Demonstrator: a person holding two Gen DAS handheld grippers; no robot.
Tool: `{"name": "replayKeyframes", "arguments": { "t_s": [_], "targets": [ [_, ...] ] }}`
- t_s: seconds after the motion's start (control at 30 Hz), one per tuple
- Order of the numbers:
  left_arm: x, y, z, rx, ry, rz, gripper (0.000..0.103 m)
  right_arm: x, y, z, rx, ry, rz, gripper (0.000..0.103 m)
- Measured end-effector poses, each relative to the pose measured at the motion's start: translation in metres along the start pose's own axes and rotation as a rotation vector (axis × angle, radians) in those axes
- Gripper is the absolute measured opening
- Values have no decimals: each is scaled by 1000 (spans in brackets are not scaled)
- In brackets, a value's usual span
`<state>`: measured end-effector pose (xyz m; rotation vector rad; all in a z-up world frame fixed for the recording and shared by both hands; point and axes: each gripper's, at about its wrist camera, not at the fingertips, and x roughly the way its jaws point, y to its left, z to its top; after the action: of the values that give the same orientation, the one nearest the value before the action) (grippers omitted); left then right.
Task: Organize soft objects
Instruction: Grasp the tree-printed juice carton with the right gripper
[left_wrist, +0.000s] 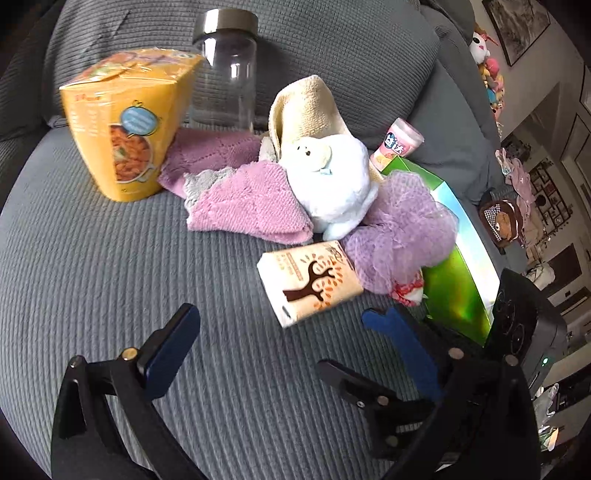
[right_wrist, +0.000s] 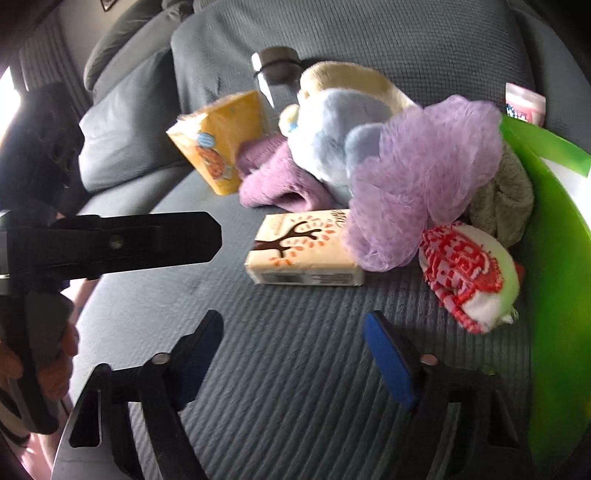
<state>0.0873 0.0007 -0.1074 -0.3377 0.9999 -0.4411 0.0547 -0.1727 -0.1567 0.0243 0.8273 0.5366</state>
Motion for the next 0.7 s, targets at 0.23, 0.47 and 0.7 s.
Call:
{"name": "replayKeyframes", "arguments": {
  "t_s": [0.23, 0.47, 0.7],
  "targets": [
    [30, 8, 15, -4, 48, -70, 69, 9, -6, 18, -18, -14, -2, 74],
    [34, 23, 6, -68, 55, -90, 46, 15, -6, 22, -41, -4, 2, 50],
    [11, 22, -13, -12, 65, -59, 46, 9, 13, 13, -63, 4, 7, 41]
  ]
}}
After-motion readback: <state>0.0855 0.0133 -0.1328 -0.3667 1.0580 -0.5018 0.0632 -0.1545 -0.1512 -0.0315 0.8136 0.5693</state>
